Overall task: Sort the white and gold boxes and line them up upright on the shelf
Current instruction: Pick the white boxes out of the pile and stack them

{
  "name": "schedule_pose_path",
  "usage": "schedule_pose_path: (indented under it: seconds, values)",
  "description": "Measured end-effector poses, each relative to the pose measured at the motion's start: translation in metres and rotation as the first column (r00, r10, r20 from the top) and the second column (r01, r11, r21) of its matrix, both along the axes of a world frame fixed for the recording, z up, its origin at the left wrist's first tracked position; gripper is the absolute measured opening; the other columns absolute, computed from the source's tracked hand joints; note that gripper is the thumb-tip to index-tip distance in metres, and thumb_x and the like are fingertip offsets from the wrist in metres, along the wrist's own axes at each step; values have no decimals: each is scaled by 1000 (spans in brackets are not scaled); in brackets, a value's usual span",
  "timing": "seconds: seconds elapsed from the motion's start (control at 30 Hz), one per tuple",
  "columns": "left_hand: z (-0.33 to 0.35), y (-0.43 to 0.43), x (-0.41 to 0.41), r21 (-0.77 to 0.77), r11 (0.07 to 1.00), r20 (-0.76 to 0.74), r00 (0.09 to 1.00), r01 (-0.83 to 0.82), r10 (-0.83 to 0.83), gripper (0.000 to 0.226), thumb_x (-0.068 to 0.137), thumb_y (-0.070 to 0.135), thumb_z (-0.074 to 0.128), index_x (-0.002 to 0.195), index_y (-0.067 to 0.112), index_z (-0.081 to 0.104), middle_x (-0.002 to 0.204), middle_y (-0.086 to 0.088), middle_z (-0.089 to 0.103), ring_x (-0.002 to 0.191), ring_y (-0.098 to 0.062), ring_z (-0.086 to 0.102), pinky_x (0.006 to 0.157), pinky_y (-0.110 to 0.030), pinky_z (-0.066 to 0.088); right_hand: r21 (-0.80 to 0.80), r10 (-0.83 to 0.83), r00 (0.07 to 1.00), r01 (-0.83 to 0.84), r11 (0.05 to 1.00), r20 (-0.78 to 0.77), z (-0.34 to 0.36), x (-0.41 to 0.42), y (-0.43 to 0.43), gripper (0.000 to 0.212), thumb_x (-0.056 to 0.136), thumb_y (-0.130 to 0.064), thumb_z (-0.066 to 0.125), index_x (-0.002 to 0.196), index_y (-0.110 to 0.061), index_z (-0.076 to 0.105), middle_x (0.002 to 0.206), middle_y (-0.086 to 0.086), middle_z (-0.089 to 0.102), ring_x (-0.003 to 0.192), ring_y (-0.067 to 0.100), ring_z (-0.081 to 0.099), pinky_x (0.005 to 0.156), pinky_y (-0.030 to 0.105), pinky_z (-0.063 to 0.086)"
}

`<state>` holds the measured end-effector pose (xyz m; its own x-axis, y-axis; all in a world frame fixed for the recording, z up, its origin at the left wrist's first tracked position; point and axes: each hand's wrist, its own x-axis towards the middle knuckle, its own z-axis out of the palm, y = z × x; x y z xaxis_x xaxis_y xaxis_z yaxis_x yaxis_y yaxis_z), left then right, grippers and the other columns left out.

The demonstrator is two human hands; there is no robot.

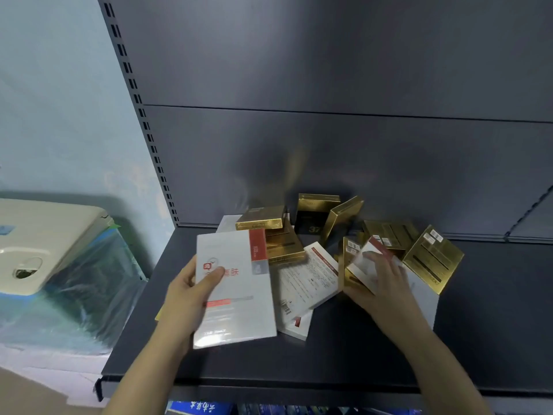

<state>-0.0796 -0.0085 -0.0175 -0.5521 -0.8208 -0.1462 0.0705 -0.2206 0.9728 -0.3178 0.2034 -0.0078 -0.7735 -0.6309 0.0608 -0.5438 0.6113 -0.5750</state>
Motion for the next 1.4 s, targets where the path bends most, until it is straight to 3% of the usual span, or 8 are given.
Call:
schedule_pose_path:
  seconds: [0.27, 0.4, 0.57, 0.73, 0.83, 0.93, 1.1, 1.4]
  values:
    - [7, 10, -4, -176, 984, -9, 999, 40, -42, 63, 94, 17, 60, 131, 65, 42, 106, 10, 77, 90, -15, 75, 58, -23, 59, 403, 174, 965, -82, 911, -196, -22, -38, 35, 89, 88, -13, 60, 149, -38, 0, 160, -1, 10, 143, 22, 25, 109, 37, 41]
    - [9, 16, -9, -202, 976, -1, 996, 82, -84, 71, 98, 22, 53, 119, 83, 24, 110, 14, 75, 94, -13, 74, 62, -28, 59, 297, 87, 989, -50, 954, -115, 22, -29, 33, 81, 91, -9, 55, 148, -35, 5, 106, 0, 59, 80, 8, 61, 69, 23, 54]
    - [13, 27, -28, -269, 938, 104, 975, 219, -198, 45, 100, 27, 47, 120, 68, 51, 116, 20, 70, 97, -3, 70, 58, -16, 52, -59, 9, 986, -20, 998, -168, 68, 40, -14, 62, 93, -14, 55, 144, -34, 26, 85, -17, 49, 62, -3, 54, 43, 9, 38]
    - [22, 39, -43, -202, 939, -41, 955, 280, -293, 50, 79, 52, 71, 126, 40, 61, 114, 19, 71, 101, -3, 68, 69, -12, 53, -86, 254, 937, -281, 956, -238, 57, 129, -67, 58, 93, -22, 55, 145, -20, 29, 137, 1, 50, 119, 10, 56, 94, 19, 43]
    - [19, 34, -38, -148, 954, -108, 955, 261, -278, 54, 75, 46, 78, 125, 32, 62, 120, 3, 71, 106, -16, 70, 77, -23, 57, -32, 292, 942, -301, 953, -163, 50, 137, -67, 78, 88, -26, 60, 145, -28, 6, 137, 0, 49, 112, 6, 61, 86, 16, 48]
    - [12, 29, -30, -7, 982, -169, 968, 189, -188, 47, 74, 24, 81, 119, 29, 68, 116, -9, 73, 99, -29, 73, 73, -34, 59, -294, 567, 761, -490, 821, 316, 57, 103, -60, 71, 89, -28, 57, 125, -72, 15, 130, -42, 39, 117, -4, 49, 83, 9, 47]
    - [10, 25, -20, 19, 988, -176, 973, 153, -147, 40, 92, 15, 63, 126, 35, 61, 120, -2, 72, 106, -29, 70, 78, -40, 60, -340, 264, 932, -171, 925, 248, 36, 75, -65, 61, 85, -49, 63, 135, -50, 28, 132, -31, 37, 117, 3, 48, 91, 28, 51]
    - [16, 16, -9, 7, 999, -172, 984, 34, -32, 81, 96, 20, 58, 139, 67, 8, 110, 3, 76, 96, -25, 74, 67, -37, 61, -471, 341, 613, 57, 881, 712, 2, 104, -84, 30, 92, -41, 58, 121, -38, 50, 108, -13, 69, 88, 4, 71, 62, 18, 55]
